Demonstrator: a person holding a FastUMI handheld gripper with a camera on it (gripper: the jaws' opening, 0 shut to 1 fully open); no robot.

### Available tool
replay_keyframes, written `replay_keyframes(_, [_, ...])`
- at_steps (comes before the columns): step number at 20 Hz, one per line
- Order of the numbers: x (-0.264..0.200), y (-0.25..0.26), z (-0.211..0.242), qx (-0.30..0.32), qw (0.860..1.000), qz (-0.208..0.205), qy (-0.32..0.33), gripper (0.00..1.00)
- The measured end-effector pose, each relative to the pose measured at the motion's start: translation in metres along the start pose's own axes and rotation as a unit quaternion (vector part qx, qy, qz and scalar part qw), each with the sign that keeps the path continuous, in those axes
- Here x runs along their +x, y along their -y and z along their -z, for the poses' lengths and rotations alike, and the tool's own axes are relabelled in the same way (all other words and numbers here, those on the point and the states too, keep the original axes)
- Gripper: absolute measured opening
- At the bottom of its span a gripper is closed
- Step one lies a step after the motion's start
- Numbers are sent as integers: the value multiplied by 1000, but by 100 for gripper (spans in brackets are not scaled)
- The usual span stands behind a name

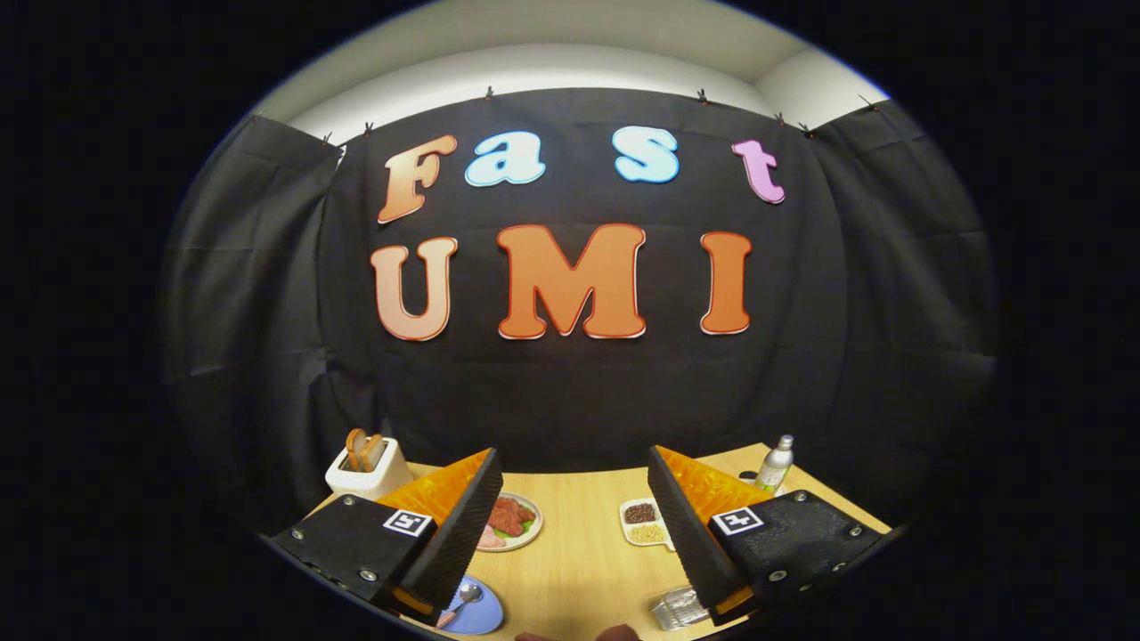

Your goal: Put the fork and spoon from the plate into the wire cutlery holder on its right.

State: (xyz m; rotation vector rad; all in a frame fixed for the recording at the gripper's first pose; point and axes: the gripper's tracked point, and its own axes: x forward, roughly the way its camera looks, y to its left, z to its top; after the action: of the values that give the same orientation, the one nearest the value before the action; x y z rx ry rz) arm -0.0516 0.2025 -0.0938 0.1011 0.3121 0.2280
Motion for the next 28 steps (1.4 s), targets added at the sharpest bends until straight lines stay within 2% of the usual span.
replay_keyframes(5, [2, -50, 66, 0, 997, -8, -79, 98])
replay_keyframes(8, [1, -74, 115, -9, 989, -17, -144, 97])
replay_keyframes(11, [-6, -97, 177, -5, 967, -43, -249, 96])
replay_keyframes(14, [-11, -107, 223, 6, 946, -45, -321, 92])
replay_keyframes(18, [-25, -122, 275, -15, 922, -61, -383, 88])
replay_keyframes(22, [-42, -135, 310, -2, 902, -59, -427, 79])
replay_keyframes(26, [-46, -139, 328, -17, 894, -61, -443, 78])
replay_keyframes(28, [-47, -144, 335, -12, 891, -62, -449, 73])
